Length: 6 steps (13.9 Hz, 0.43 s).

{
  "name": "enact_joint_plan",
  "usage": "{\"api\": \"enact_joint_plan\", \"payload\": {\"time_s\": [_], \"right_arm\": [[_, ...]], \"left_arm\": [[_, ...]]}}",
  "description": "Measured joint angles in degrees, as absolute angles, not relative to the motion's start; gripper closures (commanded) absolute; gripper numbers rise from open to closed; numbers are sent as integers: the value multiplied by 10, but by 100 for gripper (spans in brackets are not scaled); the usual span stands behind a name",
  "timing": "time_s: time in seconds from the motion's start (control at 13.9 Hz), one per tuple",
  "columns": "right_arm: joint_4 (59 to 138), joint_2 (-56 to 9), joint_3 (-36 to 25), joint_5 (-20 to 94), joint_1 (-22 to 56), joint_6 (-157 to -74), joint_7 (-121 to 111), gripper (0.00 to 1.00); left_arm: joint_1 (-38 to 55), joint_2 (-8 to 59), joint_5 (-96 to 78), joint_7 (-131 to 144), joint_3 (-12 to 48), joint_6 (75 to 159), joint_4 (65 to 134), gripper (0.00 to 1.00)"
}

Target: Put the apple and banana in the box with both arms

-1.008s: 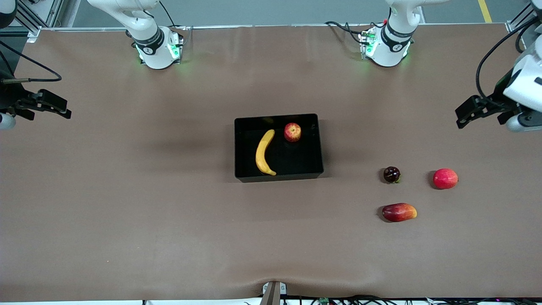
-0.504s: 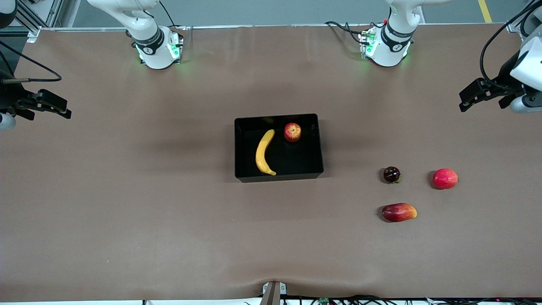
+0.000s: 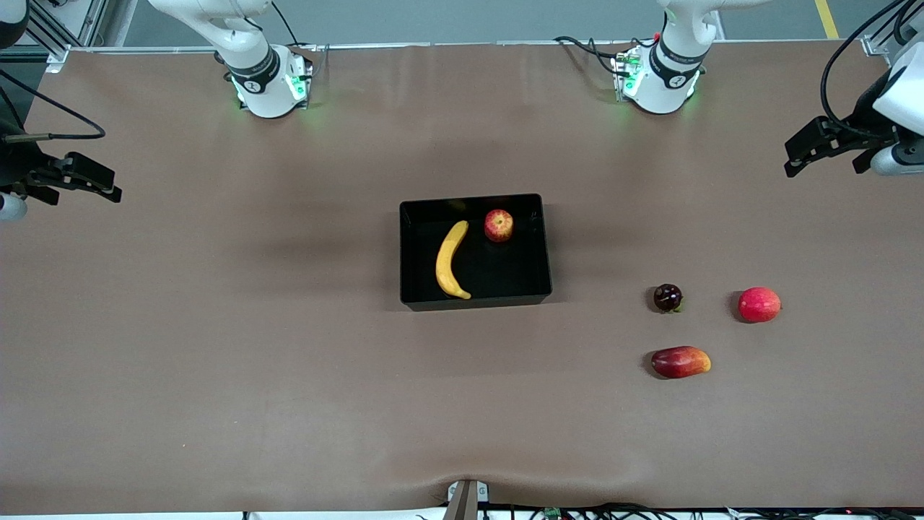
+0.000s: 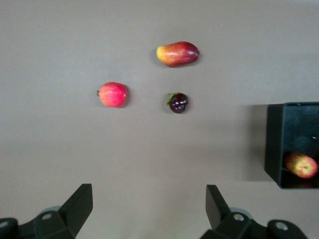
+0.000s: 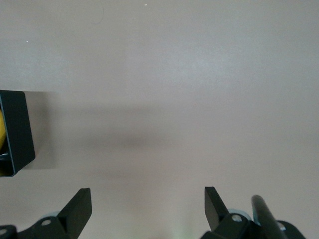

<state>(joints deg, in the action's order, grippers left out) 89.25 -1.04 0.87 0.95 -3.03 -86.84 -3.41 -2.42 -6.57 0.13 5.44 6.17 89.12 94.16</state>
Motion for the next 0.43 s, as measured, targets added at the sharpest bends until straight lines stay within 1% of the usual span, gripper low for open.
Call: {"api": "enact_joint_plan", "payload": {"time_s": [0.14,0.43], "right_arm": [[893,-10,9,9,-30,-868,-34,0],[893,-10,9,9,-30,-868,-34,0]], "left_arm": [[-24,-65,-1,54,61,869,925,0],[-24,-63,-1,54,61,859,916,0]]}}
